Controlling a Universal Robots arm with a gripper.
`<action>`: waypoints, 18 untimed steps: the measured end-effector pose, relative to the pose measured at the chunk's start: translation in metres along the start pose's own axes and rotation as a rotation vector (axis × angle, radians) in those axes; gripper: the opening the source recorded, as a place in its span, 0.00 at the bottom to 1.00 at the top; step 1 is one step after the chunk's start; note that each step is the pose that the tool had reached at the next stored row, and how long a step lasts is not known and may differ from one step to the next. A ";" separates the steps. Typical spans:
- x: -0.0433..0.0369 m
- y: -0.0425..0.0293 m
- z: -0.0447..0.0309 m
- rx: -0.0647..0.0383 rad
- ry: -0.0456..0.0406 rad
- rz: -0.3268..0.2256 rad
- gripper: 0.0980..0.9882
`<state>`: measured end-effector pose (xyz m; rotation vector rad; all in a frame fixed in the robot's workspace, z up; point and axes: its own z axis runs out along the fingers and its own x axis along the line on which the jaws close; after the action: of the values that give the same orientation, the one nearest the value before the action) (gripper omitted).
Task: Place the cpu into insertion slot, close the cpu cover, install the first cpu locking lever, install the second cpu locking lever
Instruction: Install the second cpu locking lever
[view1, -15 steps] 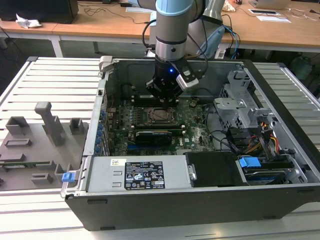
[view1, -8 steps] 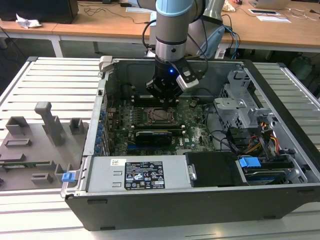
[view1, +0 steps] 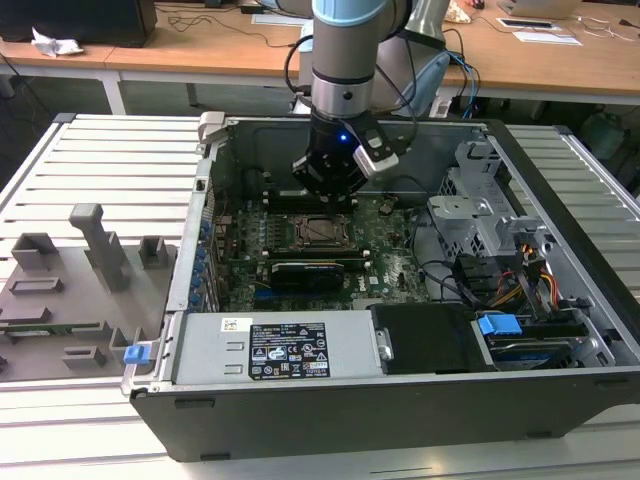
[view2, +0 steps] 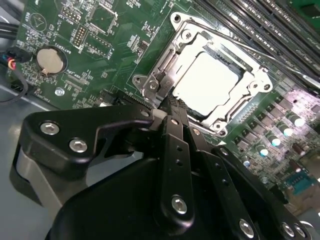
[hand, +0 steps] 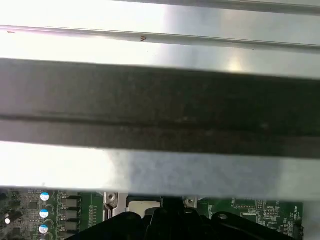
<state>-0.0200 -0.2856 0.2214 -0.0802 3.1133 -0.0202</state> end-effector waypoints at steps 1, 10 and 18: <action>-0.0001 0.0000 -0.0021 0.000 0.0000 0.000 0.01; 0.0005 -0.0141 -0.0094 0.000 0.0000 0.000 0.01; 0.0005 -0.0195 -0.0160 0.000 0.0000 0.000 0.01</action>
<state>-0.0200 -0.3050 0.2377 -0.0802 3.1132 -0.0205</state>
